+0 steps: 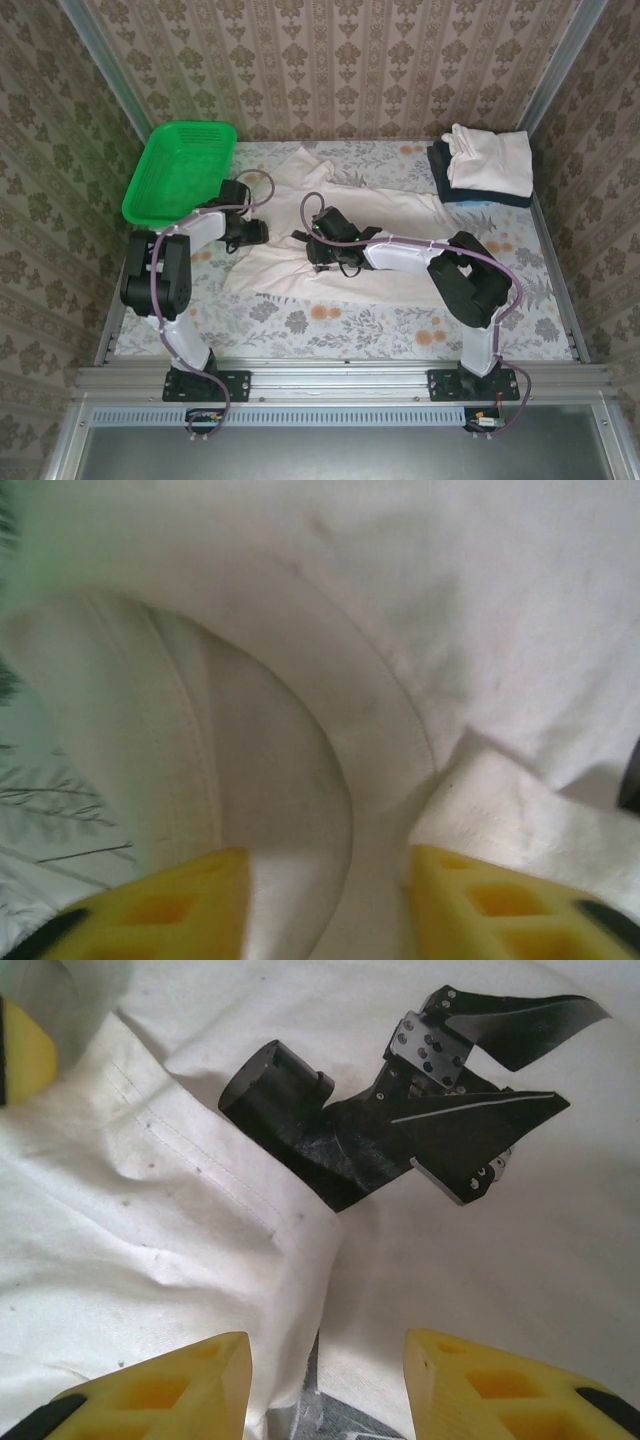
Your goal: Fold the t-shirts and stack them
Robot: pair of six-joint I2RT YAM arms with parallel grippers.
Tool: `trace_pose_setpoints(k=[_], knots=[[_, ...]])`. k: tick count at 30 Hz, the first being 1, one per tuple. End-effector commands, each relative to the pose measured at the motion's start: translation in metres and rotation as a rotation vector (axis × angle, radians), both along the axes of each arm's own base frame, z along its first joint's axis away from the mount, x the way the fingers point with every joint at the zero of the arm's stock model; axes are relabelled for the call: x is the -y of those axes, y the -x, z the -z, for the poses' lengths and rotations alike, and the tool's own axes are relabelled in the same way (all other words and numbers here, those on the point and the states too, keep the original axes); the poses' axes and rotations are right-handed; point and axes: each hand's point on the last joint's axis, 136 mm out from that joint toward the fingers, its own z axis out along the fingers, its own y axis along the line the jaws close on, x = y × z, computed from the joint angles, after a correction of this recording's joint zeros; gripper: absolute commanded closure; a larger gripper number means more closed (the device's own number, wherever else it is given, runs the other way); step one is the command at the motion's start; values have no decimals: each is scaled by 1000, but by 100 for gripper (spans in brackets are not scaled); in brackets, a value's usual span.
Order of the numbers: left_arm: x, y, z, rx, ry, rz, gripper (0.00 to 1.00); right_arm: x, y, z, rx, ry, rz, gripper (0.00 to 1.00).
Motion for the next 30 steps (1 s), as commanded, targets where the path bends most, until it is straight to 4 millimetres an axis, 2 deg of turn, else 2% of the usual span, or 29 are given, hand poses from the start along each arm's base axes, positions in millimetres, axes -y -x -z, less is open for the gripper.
trace_pose_setpoints(k=[1, 3, 5, 10, 15, 17, 18, 19, 20, 22, 24, 25, 27, 30], knots=[[16, 5, -13, -2, 34, 77, 69, 6, 2, 17, -34, 13, 15, 54], [22, 4, -24, 24, 66, 99, 85, 6, 2, 18, -38, 14, 16, 54], [28, 1, -42, 60, 99, 121, 94, 7, 1, 20, -39, 13, 16, 54], [31, -1, -78, 139, 106, 143, 100, 9, -1, 23, -43, 14, 19, 54], [34, 3, -89, 219, 122, 161, 100, 8, 1, 29, -55, -1, 19, 54], [33, 10, -86, 264, 130, 155, 100, 7, 1, 30, -57, -8, 16, 54], [28, 11, -80, 275, 111, 132, 92, 8, 2, 32, -60, -6, 18, 54], [17, 12, -67, 257, 68, 88, 90, 8, 2, 35, -63, -5, 20, 54], [7, 15, -51, 201, 28, 57, 95, 8, 2, 36, -65, -5, 20, 54], [-7, 24, -26, 66, -19, 15, 94, 7, 3, 38, -78, -5, 16, 54], [-11, 33, -8, -18, -40, -7, 76, 6, 2, 35, -80, -17, 16, 54], [-9, 37, -2, -45, -30, -8, 73, 4, 2, 33, -78, -25, 14, 54], [-8, 40, 1, -54, -22, -17, 69, 1, 1, 28, -75, -41, 15, 54], [-7, 39, -6, -38, -16, -15, 60, -7, -3, 16, -67, -82, 8, 55]])
